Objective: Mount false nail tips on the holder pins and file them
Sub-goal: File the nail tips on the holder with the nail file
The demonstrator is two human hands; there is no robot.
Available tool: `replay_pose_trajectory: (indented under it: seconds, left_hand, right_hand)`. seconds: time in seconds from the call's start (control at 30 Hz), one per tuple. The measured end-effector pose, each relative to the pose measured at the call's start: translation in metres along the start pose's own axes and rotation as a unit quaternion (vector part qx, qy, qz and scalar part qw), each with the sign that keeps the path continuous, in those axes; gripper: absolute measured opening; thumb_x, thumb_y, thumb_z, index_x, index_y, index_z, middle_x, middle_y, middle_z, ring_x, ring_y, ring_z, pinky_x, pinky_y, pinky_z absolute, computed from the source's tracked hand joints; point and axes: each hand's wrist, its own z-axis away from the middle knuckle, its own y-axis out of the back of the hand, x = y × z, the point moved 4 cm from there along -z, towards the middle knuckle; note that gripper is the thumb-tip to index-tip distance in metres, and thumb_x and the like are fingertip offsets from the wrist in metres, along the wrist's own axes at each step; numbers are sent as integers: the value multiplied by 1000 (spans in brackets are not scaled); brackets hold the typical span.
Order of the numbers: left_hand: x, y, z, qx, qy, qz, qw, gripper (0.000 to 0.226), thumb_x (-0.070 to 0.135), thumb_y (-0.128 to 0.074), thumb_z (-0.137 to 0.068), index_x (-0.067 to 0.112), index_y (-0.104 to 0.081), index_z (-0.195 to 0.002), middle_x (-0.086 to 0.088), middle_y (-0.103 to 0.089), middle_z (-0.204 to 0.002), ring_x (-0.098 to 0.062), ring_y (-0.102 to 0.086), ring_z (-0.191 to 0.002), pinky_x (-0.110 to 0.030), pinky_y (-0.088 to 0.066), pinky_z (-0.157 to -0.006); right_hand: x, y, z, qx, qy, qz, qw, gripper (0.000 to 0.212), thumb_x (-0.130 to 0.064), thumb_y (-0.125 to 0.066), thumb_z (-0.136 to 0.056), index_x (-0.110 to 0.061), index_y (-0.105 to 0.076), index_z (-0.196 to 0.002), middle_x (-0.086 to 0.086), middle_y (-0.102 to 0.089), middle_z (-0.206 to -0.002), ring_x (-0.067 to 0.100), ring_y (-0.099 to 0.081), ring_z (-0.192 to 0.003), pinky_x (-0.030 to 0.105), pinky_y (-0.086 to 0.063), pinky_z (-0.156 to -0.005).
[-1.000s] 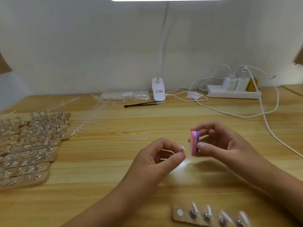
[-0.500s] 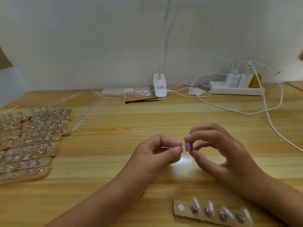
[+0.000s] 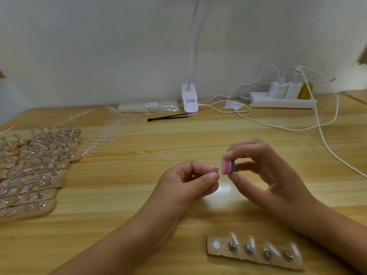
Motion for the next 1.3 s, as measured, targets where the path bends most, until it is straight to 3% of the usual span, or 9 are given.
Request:
replay_pose_trajectory:
  seconds: [0.13,0.2,0.3,0.57,0.73,0.97,1.3]
  left_hand:
    - [-1,0,1,2,3,6,1000,7,23,-78,-66,21,-77,-73,3,-76,-91,-9,-72,-78,-17,-55,-74]
    - [0,0,1,0,2,5,1000,7,22,-77,-67,20,-78,-75,2,-76,-90,-9,-72,-79,-16,-54,-73]
    - [0,-1,1,0,-6,13,1000,5,22,-76,-67,22,-78,-72,3,-76,-88,-8,-71,-80,-16,-54,-74]
    - [-1,-1,0,2,-34,-12,999,6,21,-79,-76,26,-76,-74,-2,-76,-96,-10,-71,-88,-18,-54,-78]
    - [-1,3,-1,7,-56,-65,996,12,35,-80,-69,28,-74,-78,3,-76,-95,-7,-67,-86,-22,-54,-81]
    - [-2,3,-2,-1,-65,-80,995,15,40,-78,-69,29,-74,-79,6,-75,-92,-3,-65,-82,-16,-51,-76]
    - [-1,3,-1,0,-67,-89,994,5,30,-77,-74,29,-73,-77,6,-75,-89,-3,-63,-79,-17,-51,-75]
  right_hand:
    - [9,4,1,19,-72,-22,997,26,-17,-67,-91,-26,-58,-114,-4,-63,-106,24,-64,-103,37,-56,-86]
    - [5,6,2,45,-57,-32,997,31,-19,-66,-89,-28,-56,-116,-4,-63,-108,24,-65,-103,33,-56,-87]
    - [5,-5,2,-3,-83,-35,996,28,-13,-68,-90,-22,-57,-114,-4,-65,-103,23,-67,-101,35,-56,-87]
    - [6,-8,4,29,-190,-159,968,32,-18,-68,-82,-14,-61,-112,4,-70,-97,18,-71,-84,28,-57,-78]
    - [6,-6,2,40,-208,-187,959,33,-22,-68,-79,-16,-62,-112,9,-72,-89,20,-70,-80,27,-57,-77]
    - [6,-7,3,35,-208,-185,960,32,-18,-68,-80,-16,-61,-110,5,-71,-92,16,-69,-85,26,-56,-79]
    - [6,-7,3,12,-216,-169,962,28,-21,-68,-84,-20,-62,-111,3,-72,-96,15,-69,-90,26,-56,-79]
